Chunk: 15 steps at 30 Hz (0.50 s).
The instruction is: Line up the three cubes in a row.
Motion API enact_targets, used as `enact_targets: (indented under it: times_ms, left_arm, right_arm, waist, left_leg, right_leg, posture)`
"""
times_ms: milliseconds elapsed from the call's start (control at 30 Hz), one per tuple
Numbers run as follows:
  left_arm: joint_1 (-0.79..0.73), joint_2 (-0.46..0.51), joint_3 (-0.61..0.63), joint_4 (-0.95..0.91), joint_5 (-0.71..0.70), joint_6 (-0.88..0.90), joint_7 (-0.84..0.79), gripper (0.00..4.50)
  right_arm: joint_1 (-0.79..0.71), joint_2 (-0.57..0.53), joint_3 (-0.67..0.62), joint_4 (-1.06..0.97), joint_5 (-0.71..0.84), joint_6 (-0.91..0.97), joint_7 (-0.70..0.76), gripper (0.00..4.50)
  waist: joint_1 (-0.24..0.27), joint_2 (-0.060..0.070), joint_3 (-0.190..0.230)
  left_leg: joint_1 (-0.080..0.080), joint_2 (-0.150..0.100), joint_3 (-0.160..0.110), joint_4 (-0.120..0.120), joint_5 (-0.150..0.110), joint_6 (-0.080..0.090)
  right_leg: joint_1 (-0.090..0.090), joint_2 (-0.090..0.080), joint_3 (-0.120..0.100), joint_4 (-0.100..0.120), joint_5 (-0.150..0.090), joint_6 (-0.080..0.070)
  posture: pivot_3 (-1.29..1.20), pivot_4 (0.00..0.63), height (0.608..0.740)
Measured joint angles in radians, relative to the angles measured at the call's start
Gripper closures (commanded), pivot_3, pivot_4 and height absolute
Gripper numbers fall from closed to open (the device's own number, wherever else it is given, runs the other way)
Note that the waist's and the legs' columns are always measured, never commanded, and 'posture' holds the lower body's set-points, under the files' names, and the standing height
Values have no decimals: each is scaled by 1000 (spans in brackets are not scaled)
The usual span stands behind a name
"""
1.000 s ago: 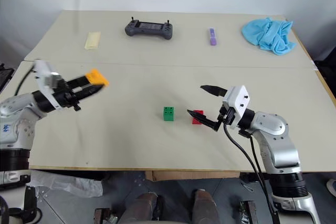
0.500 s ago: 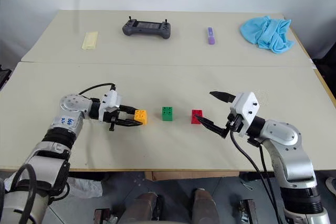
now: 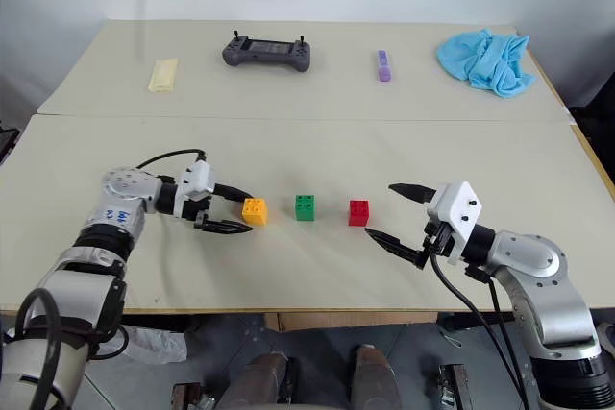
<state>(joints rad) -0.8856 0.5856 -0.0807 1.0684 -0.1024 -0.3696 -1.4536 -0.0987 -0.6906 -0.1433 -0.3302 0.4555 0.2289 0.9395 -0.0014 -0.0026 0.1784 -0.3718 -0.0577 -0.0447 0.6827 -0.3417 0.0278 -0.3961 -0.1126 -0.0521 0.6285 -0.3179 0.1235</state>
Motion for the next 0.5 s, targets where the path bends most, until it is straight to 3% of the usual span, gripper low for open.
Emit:
enact_targets:
  times_ms: [100, 233, 333, 500]
  left_arm:
    - [83, 70, 67, -117, -58, 57, -12, 550]
    - [241, 175, 184, -363, -169, 259, 24, 550]
    - [315, 229, 241, -518, -205, 344, 66, 550]
    - [348, 219, 274, -655, -240, 375, 116, 550]
  right_arm:
    - [-8, -53, -13, 31, 30, 7, 70, 0]
    - [-32, -169, -38, 104, 43, 5, 199, 0]
    - [-74, -183, -59, 145, 52, -17, 253, 0]
    - [-119, -169, -55, 197, 51, -69, 295, 0]
  waist:
    - [-3, 0, 0]
    - [-1, 0, 0]
    - [6, 0, 0]
    - [22, 0, 0]
  left_leg:
    - [0, 0, 0, -1, 0, 0]
    - [-1, 0, -3, 0, 0, 0]
    - [0, 0, -5, 0, 0, 0]
    - [0, 0, -5, 0, 0, 0]
  right_leg:
    - [0, -1, 3, -1, 0, 0]
    - [1, -3, 6, -2, 0, 0]
    - [3, -3, 5, -3, 0, 0]
    - [3, -3, 5, -3, 0, 0]
  posture:
    - [0, 150, 740]
    - [0, 150, 740]
    - [0, 150, 740]
    - [0, 150, 740]
